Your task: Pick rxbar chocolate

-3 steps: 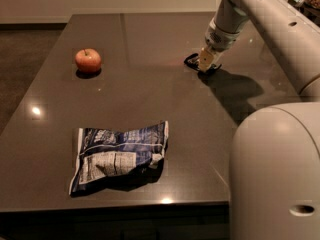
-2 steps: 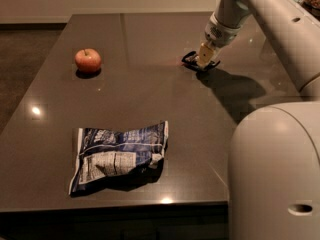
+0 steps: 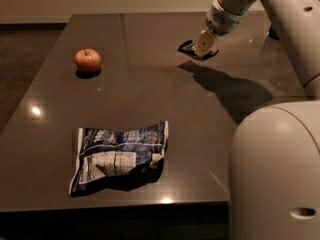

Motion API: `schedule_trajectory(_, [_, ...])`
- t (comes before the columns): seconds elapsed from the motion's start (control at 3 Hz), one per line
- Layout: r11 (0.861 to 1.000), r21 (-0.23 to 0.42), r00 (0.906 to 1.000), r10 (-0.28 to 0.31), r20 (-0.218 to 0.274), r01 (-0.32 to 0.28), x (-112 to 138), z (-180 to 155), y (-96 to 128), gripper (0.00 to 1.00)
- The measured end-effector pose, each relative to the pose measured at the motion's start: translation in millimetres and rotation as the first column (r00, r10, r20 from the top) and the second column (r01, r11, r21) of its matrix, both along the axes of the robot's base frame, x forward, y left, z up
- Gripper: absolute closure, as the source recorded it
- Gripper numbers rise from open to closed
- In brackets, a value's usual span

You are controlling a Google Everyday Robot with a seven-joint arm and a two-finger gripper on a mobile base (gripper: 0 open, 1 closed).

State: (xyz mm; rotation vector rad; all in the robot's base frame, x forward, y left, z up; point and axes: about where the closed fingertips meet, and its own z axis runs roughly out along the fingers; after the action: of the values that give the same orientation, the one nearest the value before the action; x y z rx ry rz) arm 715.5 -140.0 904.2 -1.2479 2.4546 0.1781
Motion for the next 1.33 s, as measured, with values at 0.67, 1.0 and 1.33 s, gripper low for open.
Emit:
schedule_trajectory(0.67, [0.996, 0.032, 0.9934, 0.082, 0.080, -0.084, -11.1, 51.5, 16.8, 1.00])
schedule_trajectory(1.0, [0.992, 0.044, 0.9871, 0.116, 0.111, -0.121, -17.6, 72.8, 24.3, 1.00])
schedule_trajectory(1.33, [0.982, 0.114, 0.9837, 0.136, 0.118, -0.149, -23.6, 81.8, 25.8, 1.00])
